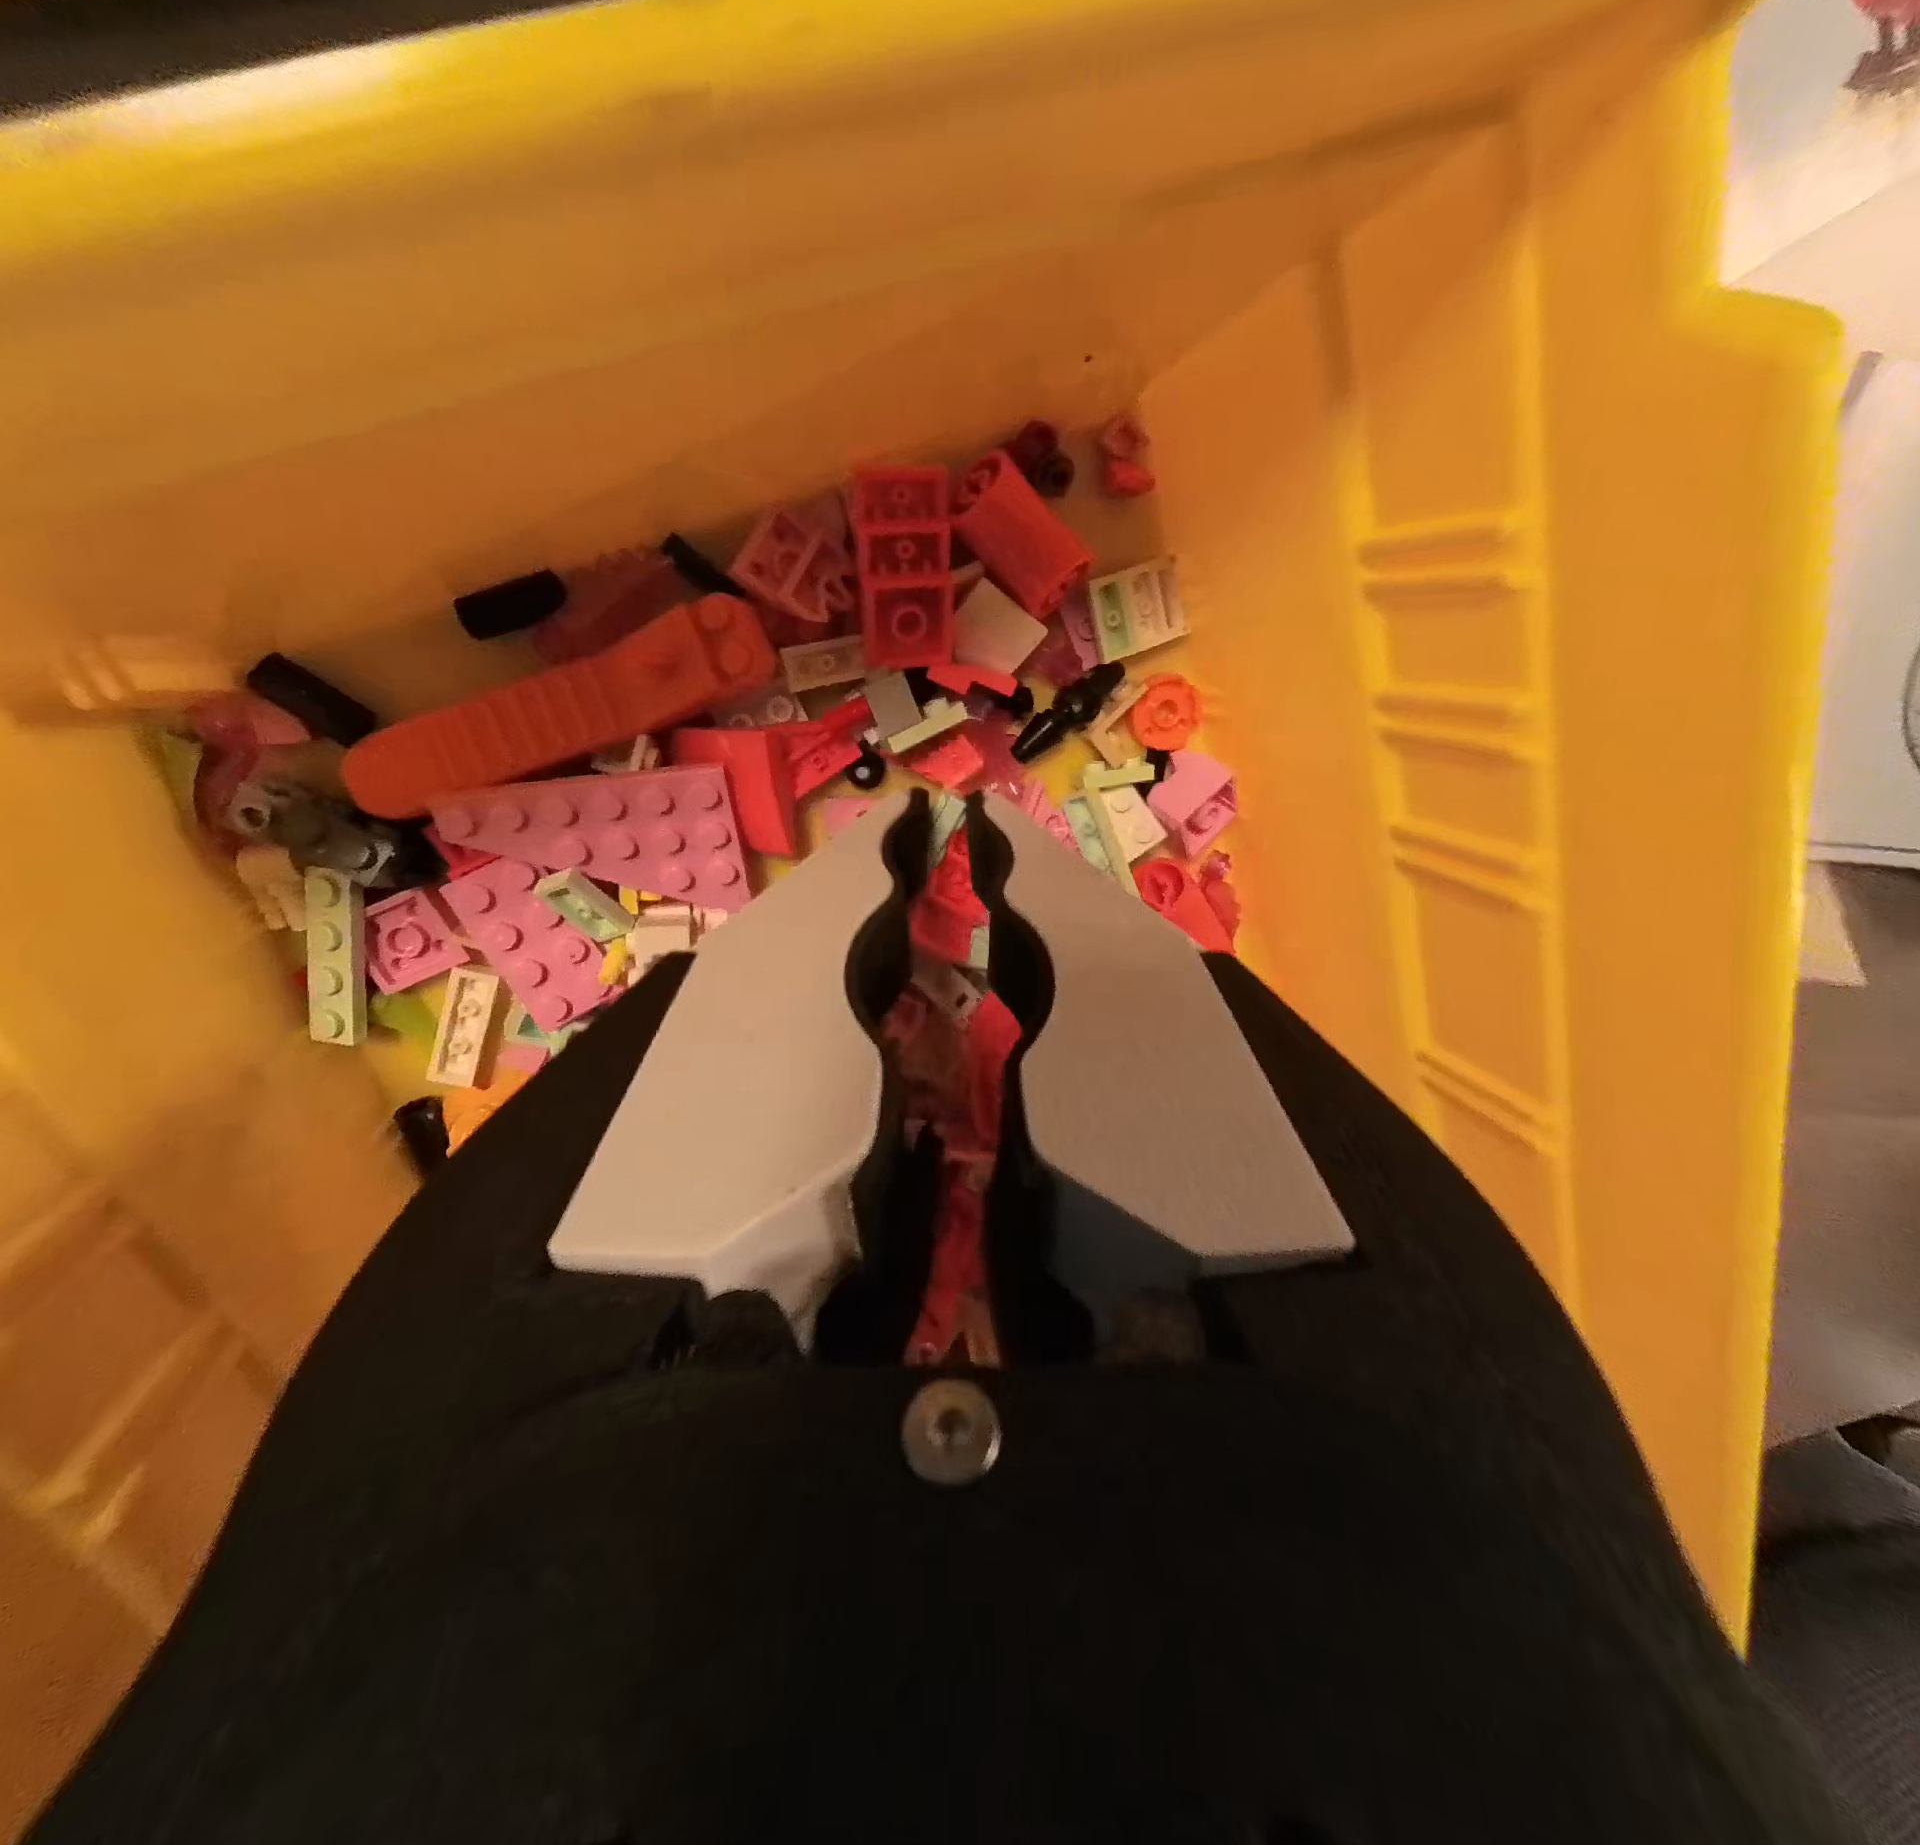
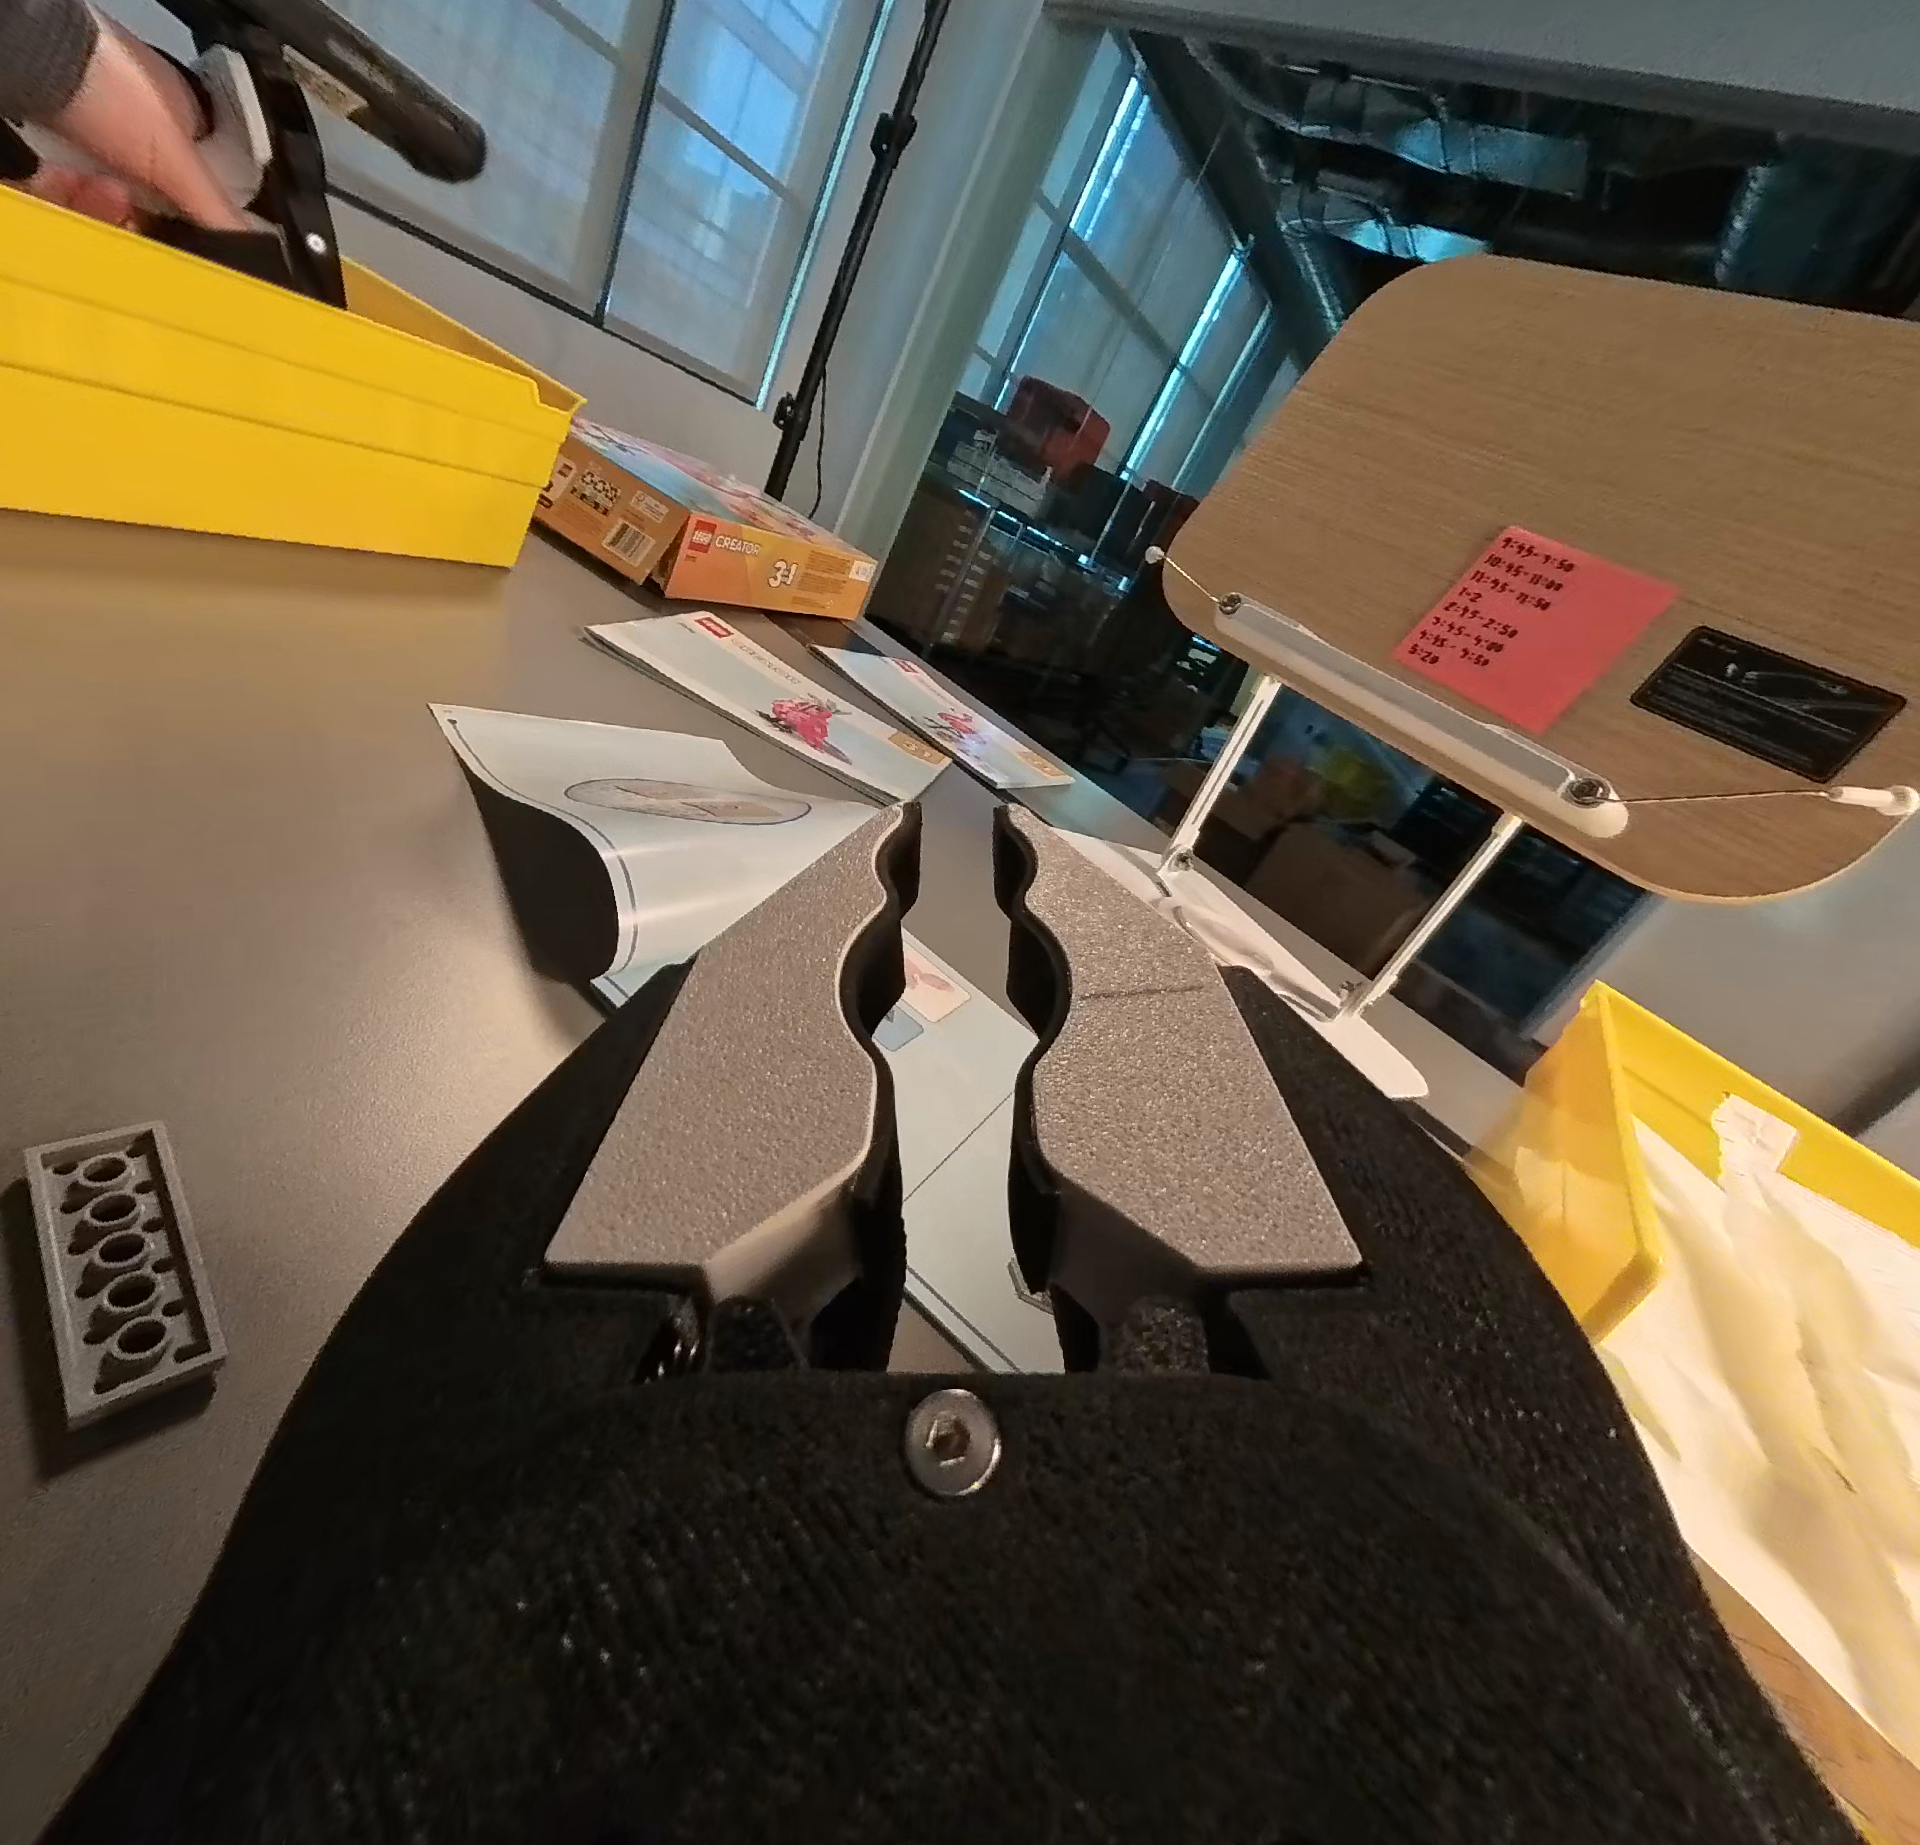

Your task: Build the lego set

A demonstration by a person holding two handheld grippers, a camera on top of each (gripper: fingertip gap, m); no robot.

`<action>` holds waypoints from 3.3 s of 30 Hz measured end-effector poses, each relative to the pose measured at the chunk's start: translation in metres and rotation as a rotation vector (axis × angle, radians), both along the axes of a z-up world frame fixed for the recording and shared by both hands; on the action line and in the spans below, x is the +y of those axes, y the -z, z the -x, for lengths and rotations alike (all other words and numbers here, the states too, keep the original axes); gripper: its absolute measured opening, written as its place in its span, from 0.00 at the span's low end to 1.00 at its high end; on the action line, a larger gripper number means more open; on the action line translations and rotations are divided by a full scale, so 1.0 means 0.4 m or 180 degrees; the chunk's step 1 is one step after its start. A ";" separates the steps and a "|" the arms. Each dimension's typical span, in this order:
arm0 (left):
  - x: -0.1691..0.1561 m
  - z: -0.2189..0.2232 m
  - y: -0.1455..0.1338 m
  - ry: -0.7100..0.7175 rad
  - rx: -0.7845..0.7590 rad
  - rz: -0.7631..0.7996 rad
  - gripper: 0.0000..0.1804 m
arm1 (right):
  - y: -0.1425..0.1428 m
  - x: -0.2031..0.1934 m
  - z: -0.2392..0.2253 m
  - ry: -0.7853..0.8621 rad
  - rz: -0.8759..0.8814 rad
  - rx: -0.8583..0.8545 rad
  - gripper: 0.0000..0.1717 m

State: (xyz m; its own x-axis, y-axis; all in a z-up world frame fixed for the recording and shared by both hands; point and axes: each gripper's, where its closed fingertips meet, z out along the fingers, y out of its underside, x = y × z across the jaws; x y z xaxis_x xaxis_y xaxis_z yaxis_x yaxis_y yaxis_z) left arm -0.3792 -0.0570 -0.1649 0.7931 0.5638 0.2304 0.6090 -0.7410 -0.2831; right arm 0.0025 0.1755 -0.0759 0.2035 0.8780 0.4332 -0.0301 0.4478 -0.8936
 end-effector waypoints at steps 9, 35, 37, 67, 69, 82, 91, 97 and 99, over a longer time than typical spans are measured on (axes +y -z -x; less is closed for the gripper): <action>-0.018 -0.022 -0.068 0.0045 -0.0025 -0.0406 0.02 | -0.002 -0.002 -0.002 -0.0035 0.0039 0.0021 0.06; 0.117 -0.017 0.024 0.0286 0.0329 -0.0122 0.08 | 0.014 -0.004 0.009 0.0052 -0.0130 -0.0117 0.05; 0.111 -0.014 0.025 0.0285 0.0326 -0.0096 0.05 | 0.015 -0.006 0.010 0.0050 -0.0148 -0.0127 0.05; -0.143 0.079 -0.096 0.0087 0.0293 0.0228 0.13 | 0.019 -0.020 0.015 -0.0033 -0.0172 -0.0154 0.04; -0.139 0.076 -0.090 0.0006 0.0177 0.0136 0.13 | 0.019 -0.021 0.015 -0.0040 -0.0173 -0.0156 0.04; -0.123 0.125 0.015 -0.0323 0.0401 0.0483 0.08 | 0.017 -0.020 0.014 -0.0045 -0.0154 -0.0140 0.04; -0.116 0.115 0.022 -0.0471 0.0112 0.0341 0.06 | 0.016 -0.021 0.014 -0.0069 -0.0130 -0.0129 0.04; -0.119 0.100 0.016 -0.0438 0.0020 0.0257 0.00 | 0.014 -0.022 0.013 -0.0084 -0.0114 -0.0116 0.04; -0.117 0.099 0.005 -0.0419 0.0051 0.0197 0.00 | 0.014 -0.022 0.012 -0.0090 -0.0108 -0.0112 0.04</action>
